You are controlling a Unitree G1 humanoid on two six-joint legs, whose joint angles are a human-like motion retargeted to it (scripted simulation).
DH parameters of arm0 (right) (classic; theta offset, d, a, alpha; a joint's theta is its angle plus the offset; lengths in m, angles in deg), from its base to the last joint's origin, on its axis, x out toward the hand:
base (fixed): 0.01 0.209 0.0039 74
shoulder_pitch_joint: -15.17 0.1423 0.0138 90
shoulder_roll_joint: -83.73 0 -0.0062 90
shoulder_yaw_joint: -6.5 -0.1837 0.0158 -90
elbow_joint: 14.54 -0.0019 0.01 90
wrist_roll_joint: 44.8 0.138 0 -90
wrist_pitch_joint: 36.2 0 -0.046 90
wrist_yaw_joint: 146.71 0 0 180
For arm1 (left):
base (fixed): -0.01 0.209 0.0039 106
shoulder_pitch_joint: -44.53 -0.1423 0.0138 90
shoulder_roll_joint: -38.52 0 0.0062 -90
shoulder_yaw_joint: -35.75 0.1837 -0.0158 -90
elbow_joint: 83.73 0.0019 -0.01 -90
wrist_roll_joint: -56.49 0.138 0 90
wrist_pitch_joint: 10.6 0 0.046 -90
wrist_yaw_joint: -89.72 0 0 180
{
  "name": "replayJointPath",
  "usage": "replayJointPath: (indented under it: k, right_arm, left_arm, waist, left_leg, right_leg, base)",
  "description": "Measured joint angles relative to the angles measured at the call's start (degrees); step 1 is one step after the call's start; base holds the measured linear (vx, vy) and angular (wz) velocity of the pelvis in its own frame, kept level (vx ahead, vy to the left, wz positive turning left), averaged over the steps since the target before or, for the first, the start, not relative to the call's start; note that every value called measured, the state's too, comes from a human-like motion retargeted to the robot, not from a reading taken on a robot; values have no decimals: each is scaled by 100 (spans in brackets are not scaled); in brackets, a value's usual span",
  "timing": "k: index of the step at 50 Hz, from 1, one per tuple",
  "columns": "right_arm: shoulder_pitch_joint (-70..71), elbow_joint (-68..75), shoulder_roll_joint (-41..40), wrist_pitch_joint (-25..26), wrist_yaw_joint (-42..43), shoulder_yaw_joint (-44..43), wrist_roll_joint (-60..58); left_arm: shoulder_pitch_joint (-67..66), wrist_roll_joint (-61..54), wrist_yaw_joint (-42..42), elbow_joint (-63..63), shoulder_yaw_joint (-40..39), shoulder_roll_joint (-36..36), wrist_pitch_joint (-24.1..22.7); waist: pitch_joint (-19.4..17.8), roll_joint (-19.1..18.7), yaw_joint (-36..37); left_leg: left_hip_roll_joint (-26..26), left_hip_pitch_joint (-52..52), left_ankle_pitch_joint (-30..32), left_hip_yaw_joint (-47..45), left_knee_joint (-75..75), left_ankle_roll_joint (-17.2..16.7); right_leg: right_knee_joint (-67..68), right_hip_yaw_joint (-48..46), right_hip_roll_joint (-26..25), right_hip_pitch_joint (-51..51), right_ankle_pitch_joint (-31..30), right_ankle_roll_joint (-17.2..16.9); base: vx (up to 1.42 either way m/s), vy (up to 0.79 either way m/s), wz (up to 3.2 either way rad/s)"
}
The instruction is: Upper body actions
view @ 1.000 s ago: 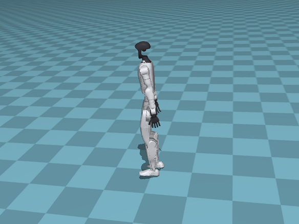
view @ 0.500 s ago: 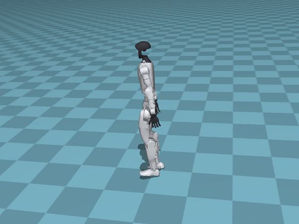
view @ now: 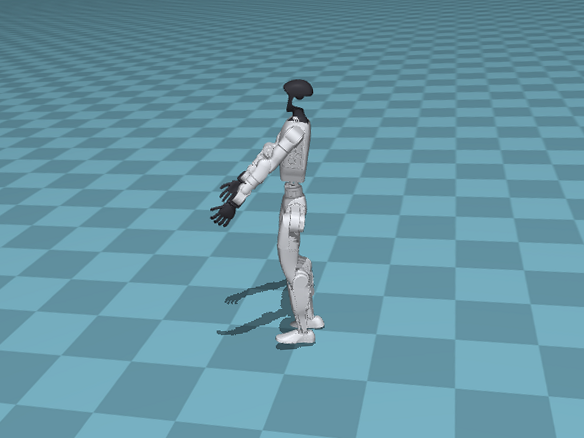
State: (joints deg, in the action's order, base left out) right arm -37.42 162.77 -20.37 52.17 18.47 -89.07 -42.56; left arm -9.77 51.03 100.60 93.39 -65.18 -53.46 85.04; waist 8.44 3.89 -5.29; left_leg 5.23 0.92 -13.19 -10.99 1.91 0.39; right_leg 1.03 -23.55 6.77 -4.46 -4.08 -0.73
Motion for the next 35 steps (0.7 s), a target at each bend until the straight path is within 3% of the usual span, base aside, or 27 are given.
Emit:
replayJointPath:
  k: [11, 18, 28, 35]
  right_arm:
    - [2100, -840, -11, -323, 279, 434, 1312]
    - [2673, -993, 359, -718, 702, 854, 1540]
    - [2431, -972, 301, -894, 830, 762, 1501]
    - [1495, -1178, 136, -1011, 824, 410, 811]
  left_arm:
    - [2273, -748, -1121, -426, 472, -252, -754]
    - [2938, -1618, -1099, -443, 511, -134, -947]
    - [2668, -1367, -1187, -481, 489, -54, -1063]
    - [1960, -1387, -1150, -466, 285, 103, -984]
  waist:
    - [500, -22, 43]
    - [621, 42, 63]
    - [547, 61, 59]
    - [433, 59, 15]
  left_leg:
    - [-20, 155, -48, 3, 17, -21]
    - [-11, 187, -57, 40, 10, -23]
    - [-3, 155, -54, 57, 10, -6]
    - [15, 177, -27, 85, 9, 16]
  right_leg:
    - [9, 15, -28, 147, 47, -27]
    - [4, -24, -36, 153, 79, -49]
    - [17, -20, -41, 137, 68, -41]
    - [9, -71, -10, 136, 40, -38]
  base:
    - [2, 2, -1]
    - [0, 0, 0]
    - [0, 0, 0]
    - [0, 0, 0]
